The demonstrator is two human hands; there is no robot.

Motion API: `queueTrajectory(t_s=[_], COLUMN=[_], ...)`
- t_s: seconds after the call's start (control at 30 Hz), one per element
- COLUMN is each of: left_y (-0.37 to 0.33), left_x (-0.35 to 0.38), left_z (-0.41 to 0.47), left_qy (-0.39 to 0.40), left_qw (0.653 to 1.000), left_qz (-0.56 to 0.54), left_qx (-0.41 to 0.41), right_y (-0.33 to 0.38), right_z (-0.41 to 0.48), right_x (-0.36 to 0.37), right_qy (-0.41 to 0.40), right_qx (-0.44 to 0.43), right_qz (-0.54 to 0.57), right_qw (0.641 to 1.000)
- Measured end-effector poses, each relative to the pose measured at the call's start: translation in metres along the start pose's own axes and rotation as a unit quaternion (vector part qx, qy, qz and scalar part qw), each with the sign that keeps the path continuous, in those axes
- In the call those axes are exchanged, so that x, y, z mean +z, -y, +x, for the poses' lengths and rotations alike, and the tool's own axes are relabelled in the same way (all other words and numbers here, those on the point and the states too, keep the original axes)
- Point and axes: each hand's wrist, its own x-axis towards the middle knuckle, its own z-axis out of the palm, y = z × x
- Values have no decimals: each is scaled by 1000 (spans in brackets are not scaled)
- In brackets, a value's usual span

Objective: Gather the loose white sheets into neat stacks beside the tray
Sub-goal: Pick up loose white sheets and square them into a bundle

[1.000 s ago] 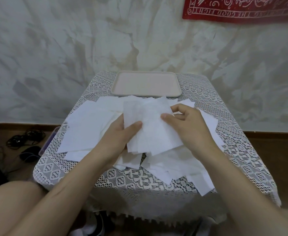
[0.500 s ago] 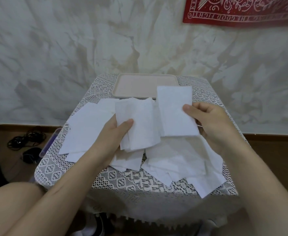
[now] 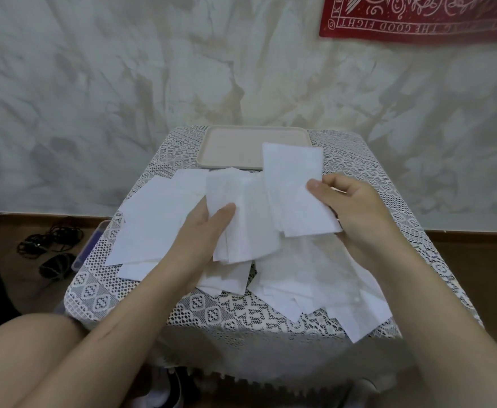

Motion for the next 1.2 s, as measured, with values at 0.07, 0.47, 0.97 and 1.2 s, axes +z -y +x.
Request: queueTrajectory(t_s=[0.07,0.47,0.97,1.2], left_y=[-1,0,5,5], left_x=[0,4,22,25], left_z=[0,-2,-3,-4], left_qy=[-5,13,-49,-45], left_qw=[1000,1000,998,999], left_qz=[4,4,21,7], left_qx=[0,0,31,27], right_y=[-2,-23,-27,-29], right_z=[-1,-1,0,-6], right_x=[2,13,21,29], right_qy=[13,36,-14,19], right_qx=[-5,7,-50,-46], right_qz=[-13,-153,-240,-210], right_qw=[1000,988,969,976])
